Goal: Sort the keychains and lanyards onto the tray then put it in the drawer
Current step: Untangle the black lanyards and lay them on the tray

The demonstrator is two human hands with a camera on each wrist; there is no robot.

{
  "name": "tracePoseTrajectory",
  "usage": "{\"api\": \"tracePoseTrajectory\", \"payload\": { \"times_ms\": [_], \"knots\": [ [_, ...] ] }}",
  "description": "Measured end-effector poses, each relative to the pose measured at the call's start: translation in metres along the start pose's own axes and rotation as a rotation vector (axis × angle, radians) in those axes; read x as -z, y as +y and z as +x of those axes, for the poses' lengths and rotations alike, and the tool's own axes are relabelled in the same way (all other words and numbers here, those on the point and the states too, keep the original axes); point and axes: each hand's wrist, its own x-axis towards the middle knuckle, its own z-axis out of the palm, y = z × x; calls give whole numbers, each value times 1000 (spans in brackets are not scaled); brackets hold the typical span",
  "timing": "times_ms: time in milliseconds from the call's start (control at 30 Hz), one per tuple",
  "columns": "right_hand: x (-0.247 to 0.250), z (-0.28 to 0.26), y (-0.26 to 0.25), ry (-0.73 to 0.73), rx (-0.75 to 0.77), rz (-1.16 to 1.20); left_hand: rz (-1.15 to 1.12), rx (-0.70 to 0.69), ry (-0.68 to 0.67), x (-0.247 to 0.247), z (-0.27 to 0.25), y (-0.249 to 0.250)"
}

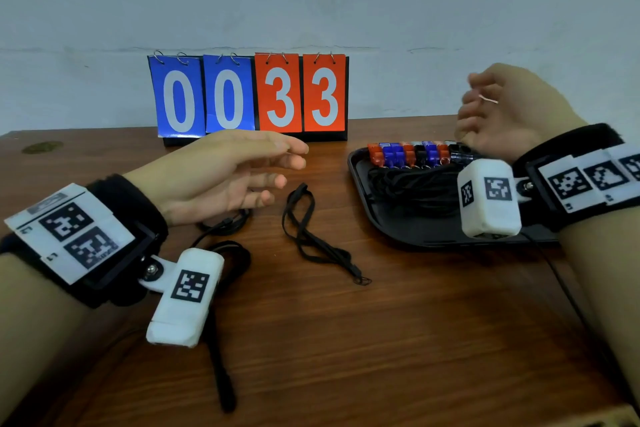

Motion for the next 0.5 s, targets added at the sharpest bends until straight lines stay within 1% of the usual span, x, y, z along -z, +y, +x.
{"api": "tracePoseTrajectory", "payload": {
  "times_ms": [100,133,200,333,500],
  "knots": [
    [-14,-12,7,-269,-120,-274,8,2,2,-1,0,0],
    [-20,-17,10,-339,-149,-328,20,11,-2,-1,-1,0],
    [-29,-25,17,-432,-198,-358,64,56,-24,-1,-1,1],
    [-40,-31,30,-519,-239,-420,173,182,-52,1,-2,3],
    [-49,-34,45,-570,-263,-517,326,277,-5,1,-4,4]
  ]
}}
